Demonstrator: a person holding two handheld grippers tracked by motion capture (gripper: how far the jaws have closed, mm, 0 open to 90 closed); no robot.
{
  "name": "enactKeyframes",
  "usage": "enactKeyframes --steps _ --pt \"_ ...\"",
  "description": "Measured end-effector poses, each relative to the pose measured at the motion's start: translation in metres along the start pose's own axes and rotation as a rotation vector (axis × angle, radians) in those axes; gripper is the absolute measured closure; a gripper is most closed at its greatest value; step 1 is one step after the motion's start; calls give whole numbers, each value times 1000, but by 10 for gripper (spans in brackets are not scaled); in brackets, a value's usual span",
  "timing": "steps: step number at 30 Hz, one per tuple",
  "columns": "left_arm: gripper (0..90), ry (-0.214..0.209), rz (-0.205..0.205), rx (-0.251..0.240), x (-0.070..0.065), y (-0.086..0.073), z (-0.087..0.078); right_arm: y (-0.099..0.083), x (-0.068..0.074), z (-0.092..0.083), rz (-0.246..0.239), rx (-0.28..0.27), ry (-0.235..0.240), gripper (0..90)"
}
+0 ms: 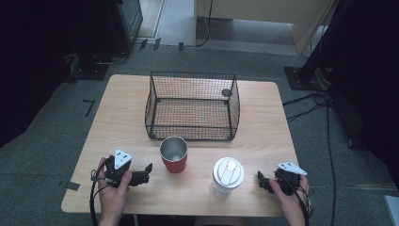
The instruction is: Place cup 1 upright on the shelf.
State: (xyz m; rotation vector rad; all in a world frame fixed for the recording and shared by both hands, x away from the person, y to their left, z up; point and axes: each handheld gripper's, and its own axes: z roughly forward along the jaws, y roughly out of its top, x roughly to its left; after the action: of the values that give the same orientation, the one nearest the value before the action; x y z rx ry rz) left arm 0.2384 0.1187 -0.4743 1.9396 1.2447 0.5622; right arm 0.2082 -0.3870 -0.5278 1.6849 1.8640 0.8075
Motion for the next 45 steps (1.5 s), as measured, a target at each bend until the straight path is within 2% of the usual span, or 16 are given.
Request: enactKeyframes --steps 9,12,21,25,34,36,40,45 --pt "0 -41 36 -14 -16 7 0 0 0 0 0 0 0 0" --pt "0 -69 56 -14 -24 9 2 0 0 0 0 0 0 0" --pt "0 -111 83 -18 -39 16 5 0 0 0 0 0 0 0" --pt "0 -123 87 -21 -42 18 6 0 0 0 0 0 0 0" --pt "0 -181 83 -43 -53 25 9 0 0 0 0 0 1 0" --pt "1 -183 78 -45 -55 26 10 0 0 0 0 0 0 0" --pt "1 -180 99 -39 -61 28 14 0 0 0 0 0 0 0" --pt "1 -181 95 -43 -64 33 18 0 0 0 0 0 0 0"
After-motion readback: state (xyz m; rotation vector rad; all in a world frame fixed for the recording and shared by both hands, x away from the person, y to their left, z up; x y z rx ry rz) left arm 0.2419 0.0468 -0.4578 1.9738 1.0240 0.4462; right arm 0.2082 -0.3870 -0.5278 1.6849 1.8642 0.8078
